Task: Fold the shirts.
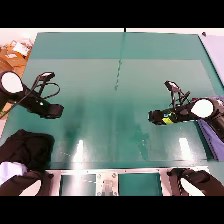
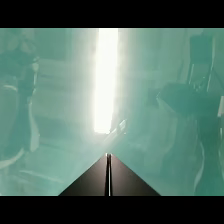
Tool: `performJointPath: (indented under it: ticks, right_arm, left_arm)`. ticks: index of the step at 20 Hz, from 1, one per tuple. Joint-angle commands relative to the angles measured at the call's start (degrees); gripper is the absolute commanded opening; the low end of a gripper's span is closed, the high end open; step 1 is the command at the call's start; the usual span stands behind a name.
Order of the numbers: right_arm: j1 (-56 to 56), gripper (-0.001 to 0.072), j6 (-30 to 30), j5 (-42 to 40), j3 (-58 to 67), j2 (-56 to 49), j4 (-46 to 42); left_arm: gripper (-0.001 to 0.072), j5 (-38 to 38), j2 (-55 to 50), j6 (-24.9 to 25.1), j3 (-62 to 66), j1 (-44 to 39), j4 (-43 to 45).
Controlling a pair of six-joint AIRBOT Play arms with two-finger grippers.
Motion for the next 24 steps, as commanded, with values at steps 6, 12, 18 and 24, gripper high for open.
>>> performJointPath:
  ticks: [6,12,18,24]
  right_arm:
    - [0.1,0.0021,0.0,0.0,0.0,0.0,0.1]
    - [0.1,0.0021,0.0,0.0,0.0,0.0,0.1]
    - [0.1,0.0021,0.0,0.0,0.0,0.0,0.0]
    - [0.1,0.0021,0.0,-0.1,0.0,0.0,0.1]
  left_arm:
    - [0.0720,3.3,0.0,-10.6,-2.3,0.4,31.2]
    - [0.0720,6.3,-1.6,-13.4,-20.2,18.0,34.2]
    - [0.0325,10.3,-5.9,-11.2,-25.9,24.6,28.3]
    - [0.0021,-2.7,-5.9,-5.3,-11.7,23.0,23.8]
